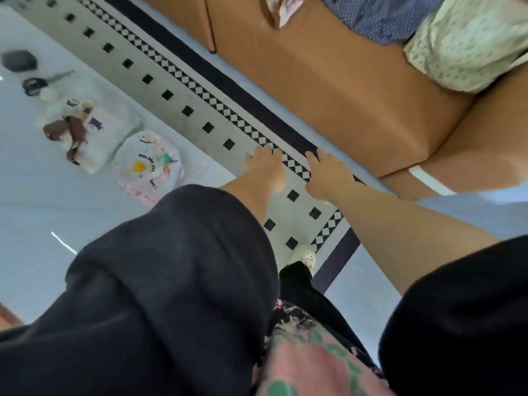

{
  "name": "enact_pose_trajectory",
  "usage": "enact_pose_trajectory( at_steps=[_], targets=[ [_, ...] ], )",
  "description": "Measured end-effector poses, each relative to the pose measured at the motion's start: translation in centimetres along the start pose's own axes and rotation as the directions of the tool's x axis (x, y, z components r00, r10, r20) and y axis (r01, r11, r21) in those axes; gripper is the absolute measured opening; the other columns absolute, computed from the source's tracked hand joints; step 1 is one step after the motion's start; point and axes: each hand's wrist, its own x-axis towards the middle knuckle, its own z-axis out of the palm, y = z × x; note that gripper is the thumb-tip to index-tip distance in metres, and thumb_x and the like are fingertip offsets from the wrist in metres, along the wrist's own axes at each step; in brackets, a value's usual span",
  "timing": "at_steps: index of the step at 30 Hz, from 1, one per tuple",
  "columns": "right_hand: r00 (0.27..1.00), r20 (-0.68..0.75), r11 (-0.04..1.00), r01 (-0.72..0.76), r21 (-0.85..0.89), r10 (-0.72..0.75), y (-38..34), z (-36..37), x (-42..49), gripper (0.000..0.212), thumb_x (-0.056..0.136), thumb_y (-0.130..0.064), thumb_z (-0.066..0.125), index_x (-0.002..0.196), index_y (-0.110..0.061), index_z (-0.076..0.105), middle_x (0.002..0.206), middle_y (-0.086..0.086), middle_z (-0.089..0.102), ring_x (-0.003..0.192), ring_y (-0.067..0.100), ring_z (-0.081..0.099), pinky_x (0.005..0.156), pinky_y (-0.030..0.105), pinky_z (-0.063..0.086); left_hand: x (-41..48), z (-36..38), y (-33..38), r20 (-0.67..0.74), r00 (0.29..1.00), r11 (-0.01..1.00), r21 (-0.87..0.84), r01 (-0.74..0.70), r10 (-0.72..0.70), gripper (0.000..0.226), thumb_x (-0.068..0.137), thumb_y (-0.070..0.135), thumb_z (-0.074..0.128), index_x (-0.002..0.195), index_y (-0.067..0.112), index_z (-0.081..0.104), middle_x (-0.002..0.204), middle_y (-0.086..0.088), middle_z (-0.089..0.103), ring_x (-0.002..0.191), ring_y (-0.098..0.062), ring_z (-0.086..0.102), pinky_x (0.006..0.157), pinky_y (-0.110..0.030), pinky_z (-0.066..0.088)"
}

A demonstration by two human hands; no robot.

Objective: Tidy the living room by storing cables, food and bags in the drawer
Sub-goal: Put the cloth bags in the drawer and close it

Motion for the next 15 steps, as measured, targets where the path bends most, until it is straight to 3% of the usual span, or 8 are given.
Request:
enact_pose_trajectory(
  at_steps=[10,15],
  targets=[
    [0.921,0.068,0.885,0.387,-0.259,-0.383,-1.0,-8.6,12.7,0.07,0.09,-0.024,0.051,0.148,-0.011,0.014,0.149,0.014,0.022,0.13,0.032,0.033,0.104,0.043,0.031,6.4,-5.0,-3.3,0.047,0.932,0.874,-0.334,0.353,-0.359,0.054,0.092,0.021,0.047,0.142,0.013,0.029,0.143,-0.012,0.032,0.134,-0.03,0.029,0.102,-0.047,0.033],
    [0.877,0.167,0.824,0.481,-0.299,-0.451,-4.7,-11.7,18.8,0.074,0.091,-0.023,0.05,0.15,-0.014,0.007,0.156,0.013,0.008,0.139,0.031,0.02,0.112,0.044,0.023,10.5,-6.5,-7.5,0.109,0.881,0.751,-0.482,0.451,-0.46,0.058,0.089,0.016,0.051,0.142,0.011,0.029,0.142,-0.014,0.032,0.131,-0.031,0.032,0.105,-0.045,0.035]
  ],
)
